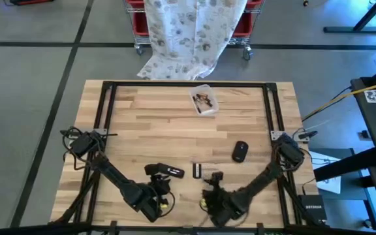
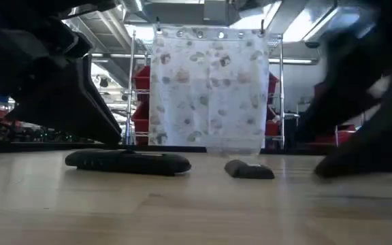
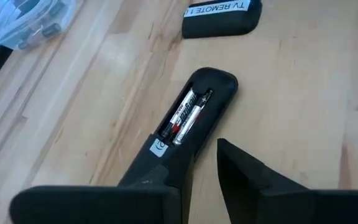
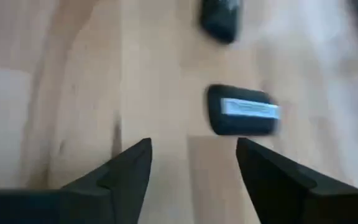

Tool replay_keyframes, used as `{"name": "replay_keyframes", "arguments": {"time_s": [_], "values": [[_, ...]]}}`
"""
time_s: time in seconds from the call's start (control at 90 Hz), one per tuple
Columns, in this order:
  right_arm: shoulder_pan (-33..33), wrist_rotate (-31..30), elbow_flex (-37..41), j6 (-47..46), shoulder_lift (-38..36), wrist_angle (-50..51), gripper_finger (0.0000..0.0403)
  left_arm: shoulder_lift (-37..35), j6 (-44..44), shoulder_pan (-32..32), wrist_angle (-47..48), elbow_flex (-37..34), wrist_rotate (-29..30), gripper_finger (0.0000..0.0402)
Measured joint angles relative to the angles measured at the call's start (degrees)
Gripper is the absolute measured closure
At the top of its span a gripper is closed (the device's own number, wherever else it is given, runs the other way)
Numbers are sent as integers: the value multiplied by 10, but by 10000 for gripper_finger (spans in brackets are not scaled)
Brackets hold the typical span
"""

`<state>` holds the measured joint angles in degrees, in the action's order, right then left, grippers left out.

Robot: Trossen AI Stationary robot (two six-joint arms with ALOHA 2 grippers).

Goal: Insert battery
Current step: Close the remote control cover

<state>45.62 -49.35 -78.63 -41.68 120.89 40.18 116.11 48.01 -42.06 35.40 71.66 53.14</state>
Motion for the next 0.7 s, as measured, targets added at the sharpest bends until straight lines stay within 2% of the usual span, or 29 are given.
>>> {"name": "replay_keyframes", "arguments": {"time_s": [0.1,0.167,0.211,0.322,0.578,0.7], "values": [[6,-58,-1,-156,-6,43,209,0,0,0,0,0,0,350],[0,-60,3,-274,-4,53,213,0,0,1,0,0,0,350],[-6,-49,7,-311,-4,47,211,0,0,1,0,0,0,350],[-24,-14,8,-328,-2,43,181,0,0,1,0,0,0,350],[-88,8,8,-316,1,-11,56,0,-4,2,0,0,0,350],[-123,2,7,-315,22,-30,34,0,-3,2,-1,0,0,350]]}}
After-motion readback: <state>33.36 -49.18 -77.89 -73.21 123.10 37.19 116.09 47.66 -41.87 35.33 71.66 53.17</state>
